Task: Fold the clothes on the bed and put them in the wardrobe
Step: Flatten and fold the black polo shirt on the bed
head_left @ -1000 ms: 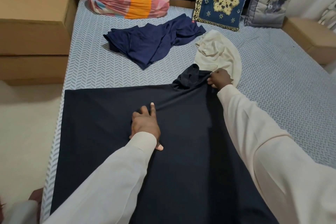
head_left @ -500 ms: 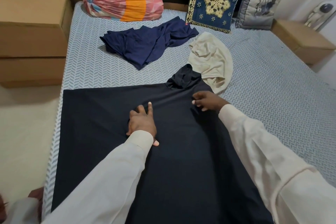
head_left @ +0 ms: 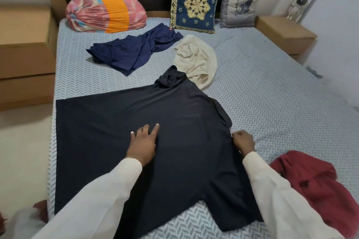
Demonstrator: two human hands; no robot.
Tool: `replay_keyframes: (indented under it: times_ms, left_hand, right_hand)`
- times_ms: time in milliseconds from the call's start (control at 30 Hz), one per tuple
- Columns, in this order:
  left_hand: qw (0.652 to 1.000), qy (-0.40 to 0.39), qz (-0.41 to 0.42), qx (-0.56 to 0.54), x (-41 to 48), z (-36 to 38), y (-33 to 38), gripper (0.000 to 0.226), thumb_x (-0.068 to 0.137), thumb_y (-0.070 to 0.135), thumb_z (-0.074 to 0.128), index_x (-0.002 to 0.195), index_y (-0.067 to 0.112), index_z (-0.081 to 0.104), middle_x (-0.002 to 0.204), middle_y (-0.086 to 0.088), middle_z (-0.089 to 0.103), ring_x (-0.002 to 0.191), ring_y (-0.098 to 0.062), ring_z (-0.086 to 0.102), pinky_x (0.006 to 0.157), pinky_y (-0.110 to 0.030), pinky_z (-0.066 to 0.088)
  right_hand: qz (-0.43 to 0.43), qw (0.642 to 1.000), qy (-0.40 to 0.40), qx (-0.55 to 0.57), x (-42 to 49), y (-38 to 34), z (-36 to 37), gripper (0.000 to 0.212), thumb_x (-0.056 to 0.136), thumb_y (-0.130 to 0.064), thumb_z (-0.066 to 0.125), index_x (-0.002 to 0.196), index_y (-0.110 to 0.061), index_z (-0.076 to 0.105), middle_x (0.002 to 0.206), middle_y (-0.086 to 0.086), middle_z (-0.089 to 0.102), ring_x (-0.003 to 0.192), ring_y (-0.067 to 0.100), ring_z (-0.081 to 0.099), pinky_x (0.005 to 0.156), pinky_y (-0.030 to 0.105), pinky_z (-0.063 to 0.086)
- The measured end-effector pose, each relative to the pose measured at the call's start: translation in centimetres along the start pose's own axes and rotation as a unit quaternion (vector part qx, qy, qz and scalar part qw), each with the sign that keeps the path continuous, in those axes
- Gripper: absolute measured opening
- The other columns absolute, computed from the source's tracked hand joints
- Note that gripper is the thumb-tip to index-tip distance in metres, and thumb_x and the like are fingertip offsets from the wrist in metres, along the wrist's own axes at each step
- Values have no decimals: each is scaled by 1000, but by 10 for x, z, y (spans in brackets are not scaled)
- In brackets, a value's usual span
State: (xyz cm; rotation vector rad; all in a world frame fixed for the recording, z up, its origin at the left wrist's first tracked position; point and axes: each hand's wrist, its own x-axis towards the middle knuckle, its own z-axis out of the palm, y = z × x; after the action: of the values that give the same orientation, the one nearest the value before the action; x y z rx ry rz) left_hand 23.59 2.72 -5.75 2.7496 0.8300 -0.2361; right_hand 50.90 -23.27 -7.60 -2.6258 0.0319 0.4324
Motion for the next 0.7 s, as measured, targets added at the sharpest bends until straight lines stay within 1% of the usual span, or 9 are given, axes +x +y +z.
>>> replay_keyframes:
  times_ms: [100, 200, 333, 400, 467, 533, 600, 633, 700]
  left_hand:
    - [996, 9, 87, -28, -33, 16, 22, 63, 92, 36, 56, 149, 30, 31, 147, -5, 31, 136, -27, 30, 118, -47, 16]
    - [991, 20, 134, -12, -61, 30, 32, 58, 89, 44, 58, 143, 30, 42, 134, 0, 41, 122, -26, 39, 114, -38, 26]
    - [992, 18, 124, -16, -88, 40, 28, 57, 89, 46, 59, 142, 29, 45, 127, 0, 45, 113, -25, 43, 104, -36, 38]
    - [993, 17, 119, -11, -100, 41, 23, 57, 90, 47, 57, 142, 28, 45, 125, 1, 47, 111, -23, 44, 98, -34, 41]
    - [992, 16, 122, -1, -113, 41, 16, 56, 89, 48, 57, 141, 28, 47, 121, 1, 50, 108, -23, 48, 93, -34, 43]
    - [992, 7, 126, 6, -126, 42, 8, 57, 89, 52, 55, 140, 30, 46, 120, 3, 50, 108, -21, 49, 93, -34, 43]
    - [991, -11, 131, 6, -140, 42, -1, 56, 89, 55, 52, 138, 31, 44, 121, 5, 49, 110, -18, 48, 94, -31, 42]
    - [991, -16, 133, 2, -147, 41, -6, 55, 88, 58, 51, 136, 32, 44, 120, 6, 48, 110, -17, 48, 93, -30, 42]
    - [990, -32, 135, -4, -161, 38, -15, 54, 84, 63, 52, 128, 33, 45, 115, 10, 49, 106, -13, 48, 89, -28, 43]
  right_hand:
    - [-45, 996, -14, 72, -15, 24, 4, 31, 85, -42, 54, 76, -13, 65, 95, 18, 67, 94, 33, 63, 80, 36, 46]
    - [-72, 992, -58, 89, -29, 25, 0, 37, 87, -40, 63, 63, -13, 52, 71, 8, 60, 71, 25, 57, 66, 34, 42]
    - [-30, 992, -6, 120, -24, 36, -18, 41, 90, -38, 60, 62, -11, 47, 69, 10, 59, 77, 28, 58, 69, 34, 38]
    - [-17, 991, -49, 123, -24, 47, -22, 48, 84, -48, 63, 58, -14, 43, 60, 5, 52, 67, 24, 53, 65, 33, 38]
    - [-25, 987, -117, 108, -33, 57, -25, 50, 73, -56, 74, 57, -17, 47, 58, 1, 50, 59, 19, 50, 63, 30, 40]
    - [-43, 987, -144, 61, -42, 65, -31, 46, 72, -44, 81, 57, -13, 51, 58, 2, 53, 59, 18, 51, 61, 30, 40]
    - [-61, 991, -103, 55, -48, 71, -37, 43, 78, -34, 77, 57, -15, 45, 58, 3, 48, 62, 20, 48, 61, 35, 38]
    - [-59, 993, -71, 74, -49, 76, -37, 43, 78, -38, 74, 57, -16, 44, 57, 2, 47, 63, 21, 48, 63, 38, 41]
    - [-48, 993, -56, 98, -60, 84, -39, 47, 71, -53, 70, 57, -16, 44, 55, 0, 48, 61, 21, 49, 65, 45, 47]
